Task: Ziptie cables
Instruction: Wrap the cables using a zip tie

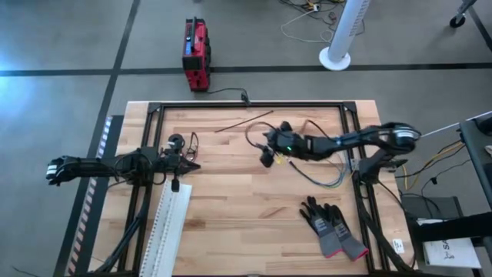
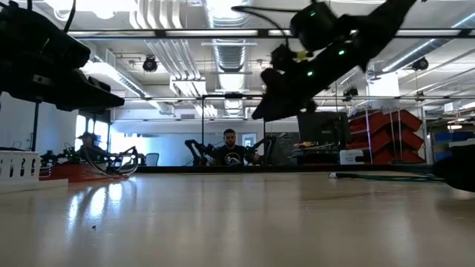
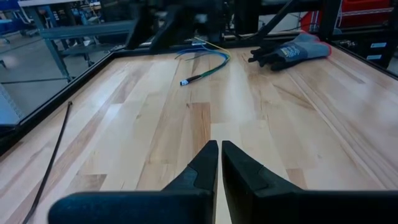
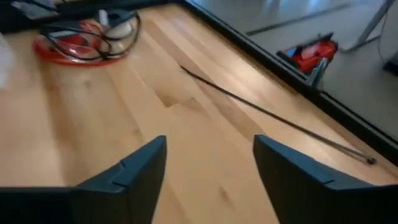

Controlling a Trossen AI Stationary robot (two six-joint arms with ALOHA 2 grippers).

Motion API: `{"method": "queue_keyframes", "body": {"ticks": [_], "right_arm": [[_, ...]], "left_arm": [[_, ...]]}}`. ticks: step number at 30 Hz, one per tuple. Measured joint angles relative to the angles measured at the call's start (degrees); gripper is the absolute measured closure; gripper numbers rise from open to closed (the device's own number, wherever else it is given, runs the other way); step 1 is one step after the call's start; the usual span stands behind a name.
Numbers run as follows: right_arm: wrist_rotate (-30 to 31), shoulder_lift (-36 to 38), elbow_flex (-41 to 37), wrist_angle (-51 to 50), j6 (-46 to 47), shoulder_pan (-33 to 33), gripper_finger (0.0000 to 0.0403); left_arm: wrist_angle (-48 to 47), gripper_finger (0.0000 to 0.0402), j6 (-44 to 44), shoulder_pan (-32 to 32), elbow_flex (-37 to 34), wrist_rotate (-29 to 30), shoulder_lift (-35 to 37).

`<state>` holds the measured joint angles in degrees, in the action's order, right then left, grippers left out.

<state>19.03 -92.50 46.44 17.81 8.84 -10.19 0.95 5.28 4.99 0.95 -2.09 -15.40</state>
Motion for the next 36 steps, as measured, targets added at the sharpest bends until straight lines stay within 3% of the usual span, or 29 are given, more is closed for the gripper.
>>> {"method": "queue_keyframes", "body": {"ticks": [6, 13, 16, 20, 26, 31, 36], "right_arm": [[-12.91, -13.14, 14.76, -5.31, -4.59, -6.63, 0.0124], [-10.98, -23.56, 30.42, -20.10, -5.10, -11.35, 0.0127], [-10.01, -25.81, 35.68, -29.34, -9.40, -13.21, 0.0140], [-10.03, -26.81, 41.43, -40.61, -20.80, -16.04, 0.0161], [-11.47, -27.17, 42.30, -41.83, -38.47, -21.22, 0.0199], [-11.73, -27.31, 41.55, -41.74, -39.87, -25.77, 0.0248], [-14.92, -28.40, 40.94, -41.67, -40.27, -28.68, 0.0338]], "left_arm": [[-0.04, 0.0398, -0.02, 0.00, 0.00, 0.00, 0.00], [-0.04, 0.0398, -0.02, 0.00, 0.02, 0.02, -0.02], [-0.05, 0.0398, -0.01, -0.01, 0.00, 0.02, 0.00], [-0.07, 0.0398, 0.00, 0.00, 0.00, 0.00, 0.00], [-0.01, 0.0398, -0.01, -0.01, 0.01, 0.00, 0.00], [0.09, 0.0398, 0.00, -0.02, 0.00, 0.00, 0.00], [0.36, 0.0398, 0.00, -0.02, 0.00, 0.00, 0.00]]}}
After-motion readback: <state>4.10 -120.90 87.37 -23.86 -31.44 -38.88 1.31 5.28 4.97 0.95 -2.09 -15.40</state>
